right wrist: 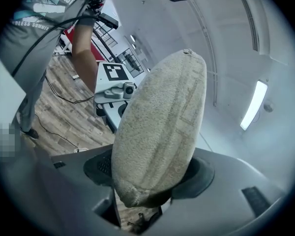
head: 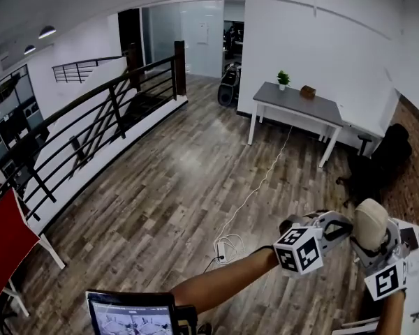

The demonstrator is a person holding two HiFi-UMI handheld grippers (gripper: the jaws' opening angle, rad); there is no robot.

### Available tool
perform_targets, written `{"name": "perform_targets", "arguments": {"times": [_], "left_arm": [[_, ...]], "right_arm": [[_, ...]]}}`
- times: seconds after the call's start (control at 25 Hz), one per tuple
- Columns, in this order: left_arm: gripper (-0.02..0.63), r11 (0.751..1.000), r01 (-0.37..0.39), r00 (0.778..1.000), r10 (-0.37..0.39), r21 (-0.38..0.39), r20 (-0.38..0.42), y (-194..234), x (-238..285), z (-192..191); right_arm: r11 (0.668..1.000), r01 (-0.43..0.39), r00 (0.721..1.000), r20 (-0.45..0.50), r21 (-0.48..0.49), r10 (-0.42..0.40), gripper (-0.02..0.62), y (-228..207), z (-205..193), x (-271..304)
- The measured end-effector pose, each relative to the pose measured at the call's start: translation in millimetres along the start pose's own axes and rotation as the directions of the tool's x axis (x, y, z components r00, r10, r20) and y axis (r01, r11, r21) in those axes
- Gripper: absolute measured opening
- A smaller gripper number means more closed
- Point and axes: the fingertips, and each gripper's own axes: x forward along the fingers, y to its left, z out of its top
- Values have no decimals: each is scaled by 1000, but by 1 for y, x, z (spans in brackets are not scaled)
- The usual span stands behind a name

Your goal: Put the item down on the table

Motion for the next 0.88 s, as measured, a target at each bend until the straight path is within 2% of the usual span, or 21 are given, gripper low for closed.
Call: {"name": "perform_targets", "arguments": {"times": [0.2,0.48,0.68,0.88], "left_arm": [[-3,999,-21,999,20,-25,-36,39,40,-51],[-3,998,-53,995,50,-33,-87,110,139,-121],[-3,997,-71,992,68,-22,-107,147,217,-147],[-3,997,-74,990,72,-14,-120,176,271,-167]], "right_arm": [[1000,-11,1000,6,12,11,265,-21,-53,47],[999,-40,998,38,16,39,265,-71,-173,108],[998,-54,996,65,18,53,265,-108,-258,125],[999,-54,997,62,-2,54,265,-140,-312,140]]}}
